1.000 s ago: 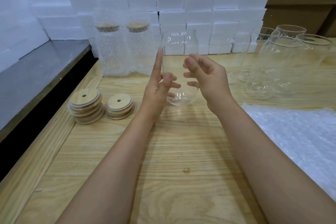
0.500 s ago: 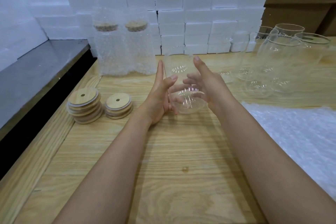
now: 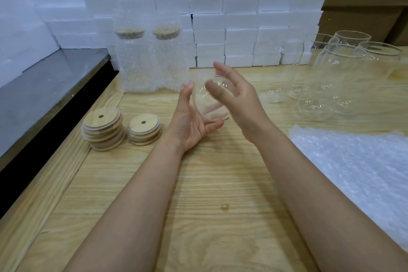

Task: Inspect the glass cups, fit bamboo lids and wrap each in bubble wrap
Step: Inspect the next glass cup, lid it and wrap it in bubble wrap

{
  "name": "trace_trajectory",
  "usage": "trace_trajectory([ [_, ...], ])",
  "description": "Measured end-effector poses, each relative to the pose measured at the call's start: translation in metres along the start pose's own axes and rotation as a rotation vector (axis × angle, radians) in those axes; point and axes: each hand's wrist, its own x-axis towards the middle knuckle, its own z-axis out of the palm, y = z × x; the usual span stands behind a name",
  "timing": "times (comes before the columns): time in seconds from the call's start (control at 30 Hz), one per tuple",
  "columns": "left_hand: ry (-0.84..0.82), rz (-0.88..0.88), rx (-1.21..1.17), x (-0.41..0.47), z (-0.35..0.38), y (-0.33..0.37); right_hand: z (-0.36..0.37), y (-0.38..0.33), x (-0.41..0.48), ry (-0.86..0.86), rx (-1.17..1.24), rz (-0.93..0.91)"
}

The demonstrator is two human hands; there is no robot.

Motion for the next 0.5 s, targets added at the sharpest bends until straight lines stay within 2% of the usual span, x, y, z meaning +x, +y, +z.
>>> trace_trajectory([
  [0.17,-0.021,0.042,-0.039,0.0021,-0.0027,-0.0004,0.0032,0.0048,-0.0008,0.013,-0.047,-0.055],
  [0.5,-0.062,0.0,-0.039,-0.0021,-0.0054,0.0033,-0.005,0.0027,0.0018,-0.136,-0.071,-0.056],
])
